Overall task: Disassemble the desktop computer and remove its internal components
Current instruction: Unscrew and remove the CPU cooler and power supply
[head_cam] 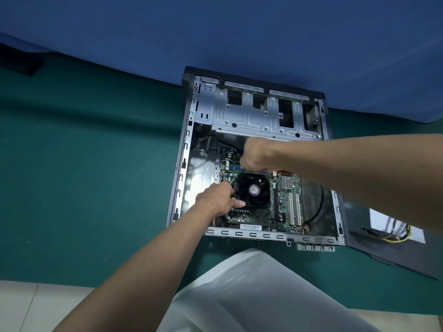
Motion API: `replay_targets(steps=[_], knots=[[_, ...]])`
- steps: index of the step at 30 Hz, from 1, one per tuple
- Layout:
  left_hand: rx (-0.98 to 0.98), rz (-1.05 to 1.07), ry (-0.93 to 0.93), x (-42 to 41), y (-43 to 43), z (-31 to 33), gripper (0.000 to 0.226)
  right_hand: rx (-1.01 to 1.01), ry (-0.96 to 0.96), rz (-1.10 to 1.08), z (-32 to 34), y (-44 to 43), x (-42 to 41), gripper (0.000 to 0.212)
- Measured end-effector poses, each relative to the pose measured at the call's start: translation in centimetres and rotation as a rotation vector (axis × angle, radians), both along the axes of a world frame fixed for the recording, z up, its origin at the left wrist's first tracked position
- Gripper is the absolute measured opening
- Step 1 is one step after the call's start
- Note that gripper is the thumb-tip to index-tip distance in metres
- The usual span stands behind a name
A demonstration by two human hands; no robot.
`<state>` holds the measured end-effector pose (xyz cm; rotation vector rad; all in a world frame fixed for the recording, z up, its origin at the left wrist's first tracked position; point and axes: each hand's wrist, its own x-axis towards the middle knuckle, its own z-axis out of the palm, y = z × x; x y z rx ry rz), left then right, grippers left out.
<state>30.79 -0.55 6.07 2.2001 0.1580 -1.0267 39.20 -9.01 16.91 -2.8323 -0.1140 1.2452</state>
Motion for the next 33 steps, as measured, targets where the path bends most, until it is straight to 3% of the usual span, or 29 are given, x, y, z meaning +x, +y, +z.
replay_targets(steps=[5, 7, 8, 10, 13, 15, 16, 18, 20, 26, 27, 29, 33], knots=[[-0.03, -0.041, -0.047, 0.1, 0.2, 0.1, 0.056, -0.214, -0.245, 1.314, 0.8, 0.9, -2.6, 0.033], [-0.025, -0.062, -0.066, 0.1, 0.2, 0.0, 0.054, -0.224, -0.244, 1.469, 0.6, 1.1, -2.7, 0.038], [-0.015, -0.062, -0.058, 0.1, 0.2, 0.0, 0.054, -0.177, -0.232, 1.384, 0.5, 1.1, -2.5, 0.035], [0.0, -0.051, -0.034, 0.2, 0.2, -0.1, 0.053, -0.029, -0.21, 1.012, 0.5, 0.9, -2.1, 0.027], [-0.026, 0.001, -0.002, 0.2, 0.1, -0.1, 0.056, 0.15, -0.117, 0.118, -0.2, 0.6, -1.4, 0.028], [-0.012, 0.008, -0.001, 0.1, 0.0, -0.1, 0.061, 0.216, 0.095, -0.542, -0.3, 0.6, -0.5, 0.025], [-0.002, 0.009, -0.003, 0.1, 0.0, -0.1, 0.064, 0.191, 0.202, -0.693, -0.2, 0.6, -0.3, 0.022], [0.001, 0.008, -0.002, 0.1, 0.0, -0.2, 0.066, 0.125, 0.271, -0.673, -0.5, 0.5, -0.1, 0.021], [0.001, 0.009, -0.003, 0.1, 0.0, -0.4, 0.065, 0.06, 0.157, -0.401, -0.8, 0.4, -0.3, 0.022], [-0.032, 0.009, -0.002, 0.2, 0.0, -0.4, 0.061, -0.174, -0.262, 1.004, 0.2, -0.9, -2.5, 0.023], [-0.034, 0.01, 0.0, 0.2, 0.1, -0.4, 0.06, -0.176, -0.293, 1.145, 0.1, -1.1, -2.7, 0.025], [-0.02, 0.004, 0.0, 0.2, 0.1, -0.4, 0.058, -0.128, -0.309, 1.109, 0.0, -1.2, -2.8, 0.024], [-0.003, 0.004, -0.007, 0.4, 0.1, -0.4, 0.059, 0.05, -0.234, 0.624, -0.3, -0.9, -2.1, 0.03]])
